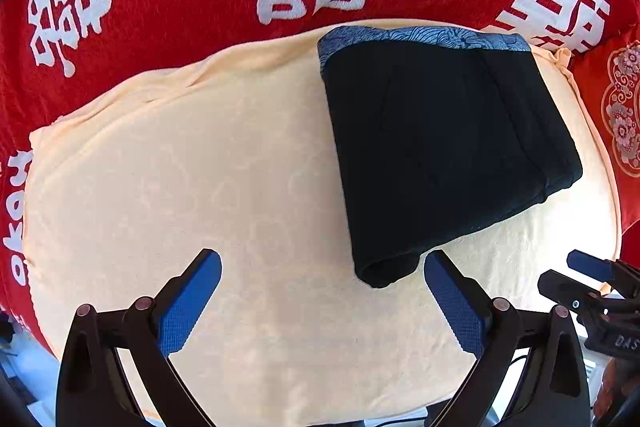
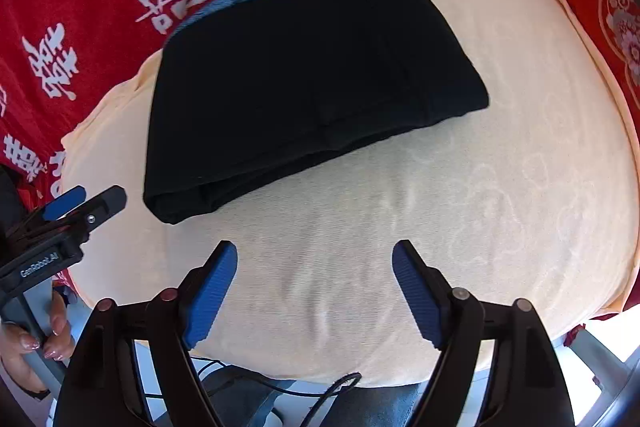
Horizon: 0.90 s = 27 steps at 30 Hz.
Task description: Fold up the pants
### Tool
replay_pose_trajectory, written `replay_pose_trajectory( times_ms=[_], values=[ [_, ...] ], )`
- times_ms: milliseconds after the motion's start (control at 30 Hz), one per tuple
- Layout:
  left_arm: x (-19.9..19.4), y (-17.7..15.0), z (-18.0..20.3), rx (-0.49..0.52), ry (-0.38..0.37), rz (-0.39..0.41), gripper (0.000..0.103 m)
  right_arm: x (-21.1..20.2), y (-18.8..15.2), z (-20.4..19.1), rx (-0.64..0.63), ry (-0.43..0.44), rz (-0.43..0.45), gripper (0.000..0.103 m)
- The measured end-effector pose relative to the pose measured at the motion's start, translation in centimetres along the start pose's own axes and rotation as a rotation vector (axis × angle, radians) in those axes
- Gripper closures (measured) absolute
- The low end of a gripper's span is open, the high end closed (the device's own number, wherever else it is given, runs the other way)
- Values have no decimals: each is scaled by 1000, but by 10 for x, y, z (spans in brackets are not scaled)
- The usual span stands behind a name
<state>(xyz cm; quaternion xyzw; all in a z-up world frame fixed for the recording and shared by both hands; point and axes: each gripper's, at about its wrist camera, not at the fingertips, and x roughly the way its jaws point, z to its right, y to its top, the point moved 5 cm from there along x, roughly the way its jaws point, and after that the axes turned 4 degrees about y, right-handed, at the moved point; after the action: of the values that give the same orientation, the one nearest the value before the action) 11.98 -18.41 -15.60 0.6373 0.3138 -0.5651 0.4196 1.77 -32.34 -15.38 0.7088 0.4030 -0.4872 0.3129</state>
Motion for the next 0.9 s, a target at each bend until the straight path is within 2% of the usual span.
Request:
replay_pose_trajectory(
  times_ms=[233, 500, 700, 900],
  values=[
    [5, -6, -7, 2, -5, -18, 1, -1, -7, -10, 7, 5, -16, 19],
    [19, -9, 6, 28, -2, -63, 1, 9, -11, 6, 37, 16, -49, 19],
    [28, -3, 12, 7, 22, -106, 1, 7, 4, 22, 46, 5, -52, 19],
    [29, 13, 17, -38, 33, -120, 1, -2, 27, 36, -19, -61, -58, 19]
  ],
)
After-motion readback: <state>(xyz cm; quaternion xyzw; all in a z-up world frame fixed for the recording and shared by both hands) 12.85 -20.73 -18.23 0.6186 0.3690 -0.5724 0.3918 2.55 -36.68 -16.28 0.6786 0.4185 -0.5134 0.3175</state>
